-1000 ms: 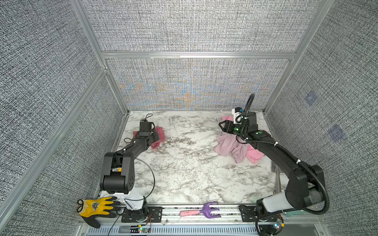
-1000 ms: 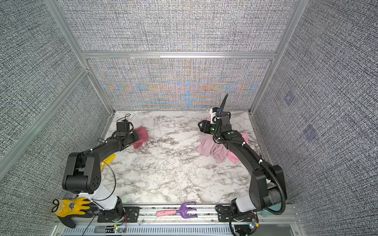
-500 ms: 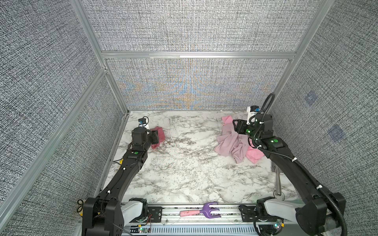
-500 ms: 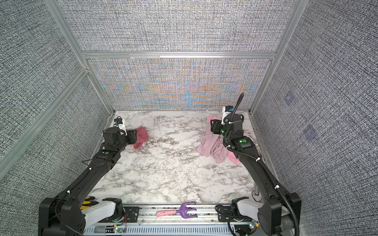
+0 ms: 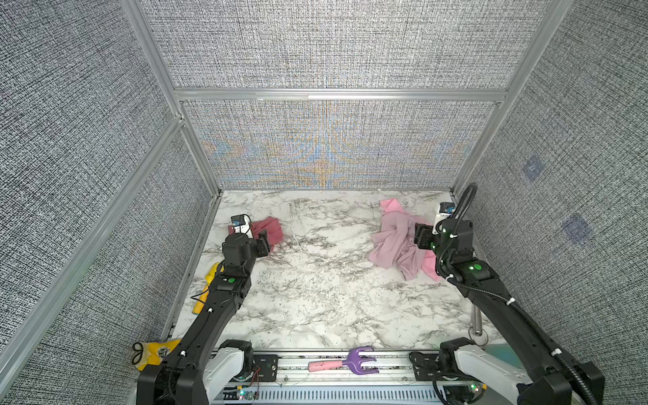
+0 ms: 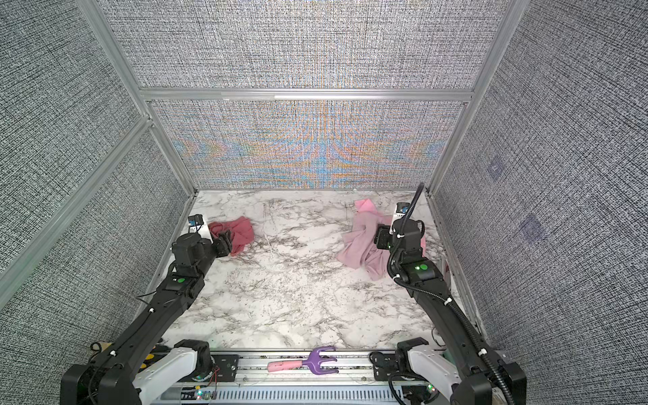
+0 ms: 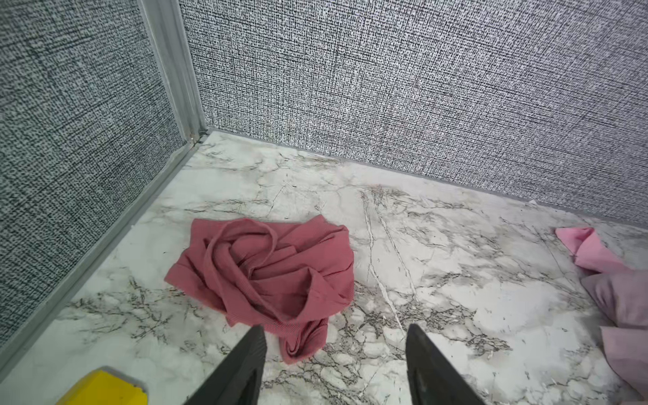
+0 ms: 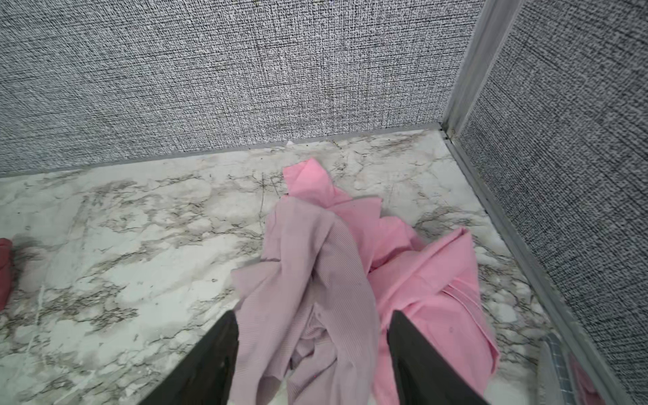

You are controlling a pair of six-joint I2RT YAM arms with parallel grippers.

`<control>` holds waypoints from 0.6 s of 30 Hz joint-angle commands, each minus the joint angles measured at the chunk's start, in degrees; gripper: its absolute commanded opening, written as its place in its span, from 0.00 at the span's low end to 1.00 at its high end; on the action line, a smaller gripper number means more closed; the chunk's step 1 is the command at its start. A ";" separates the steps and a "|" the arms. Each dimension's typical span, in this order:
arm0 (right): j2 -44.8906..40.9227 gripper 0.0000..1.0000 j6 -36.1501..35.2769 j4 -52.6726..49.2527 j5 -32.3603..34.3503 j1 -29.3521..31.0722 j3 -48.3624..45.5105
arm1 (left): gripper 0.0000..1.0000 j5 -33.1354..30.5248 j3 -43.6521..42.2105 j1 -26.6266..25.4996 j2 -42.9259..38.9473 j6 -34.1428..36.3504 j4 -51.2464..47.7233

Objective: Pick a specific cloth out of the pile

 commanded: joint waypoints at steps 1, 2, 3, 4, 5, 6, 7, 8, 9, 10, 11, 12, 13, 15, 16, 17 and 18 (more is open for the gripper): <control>-0.84 0.71 -1.10 4.29 4.17 -0.11 -1.99 | 0.68 -2.86 -2.37 0.05 -1.14 0.39 4.99; -1.08 0.73 -1.47 5.21 4.58 -0.17 -2.85 | 0.68 -3.58 -3.44 0.07 -1.68 0.42 6.07; -1.16 0.75 -1.62 6.30 5.15 -0.21 -3.70 | 0.69 -4.39 -4.42 0.05 -2.18 0.44 6.92; -1.18 0.76 -1.64 7.68 6.43 -0.21 -4.61 | 0.70 -5.47 -5.67 0.04 -2.76 0.54 8.08; -1.15 0.77 -1.75 9.30 7.66 -0.21 -5.65 | 0.70 -6.66 -7.21 0.07 -3.45 1.10 9.98; -0.98 0.77 -1.96 10.78 8.70 -0.26 -6.58 | 0.70 -7.59 -8.66 0.07 -3.98 1.97 11.89; -0.61 0.77 -2.18 12.89 10.02 -0.29 -7.81 | 0.70 -8.46 -10.40 -0.01 -4.53 3.43 14.20; -0.15 0.77 -2.54 15.11 10.95 -0.38 -9.14 | 0.70 -9.44 -11.93 0.07 -5.04 4.52 16.33; 0.42 0.78 -3.23 17.25 11.39 -0.38 -10.48 | 0.70 -10.26 -13.10 0.07 -5.39 5.46 18.22; 0.98 0.78 -3.99 19.73 11.73 -0.47 -11.91 | 0.70 -11.28 -14.72 0.08 -5.72 6.32 20.31; 1.93 0.79 -3.89 22.22 13.00 -0.47 -13.44 | 0.70 -12.24 -16.07 0.01 -5.81 7.20 22.25; 2.71 0.80 -3.61 23.96 14.00 -0.54 -14.47 | 0.70 -12.96 -17.19 0.05 -5.78 8.15 23.98; 3.51 0.81 -3.65 25.88 14.61 -0.63 -15.72 | 0.70 -13.72 -18.53 0.05 -5.58 9.19 25.82; 5.14 0.81 -4.54 30.63 15.53 -0.82 -18.24 | 0.70 -14.83 -20.47 0.05 -4.68 10.78 28.63; 5.89 0.81 -5.27 33.33 15.82 -0.97 -19.54 | 0.70 -15.27 -21.36 0.10 -3.94 11.92 30.61; 7.07 0.81 -6.16 35.88 16.17 -1.07 -20.70 | 0.70 -15.11 -21.31 0.12 -3.57 12.91 30.16; 8.06 0.81 -6.82 37.92 16.55 -1.15 -21.57 | 0.70 -15.73 -21.41 0.16 -2.97 13.09 30.19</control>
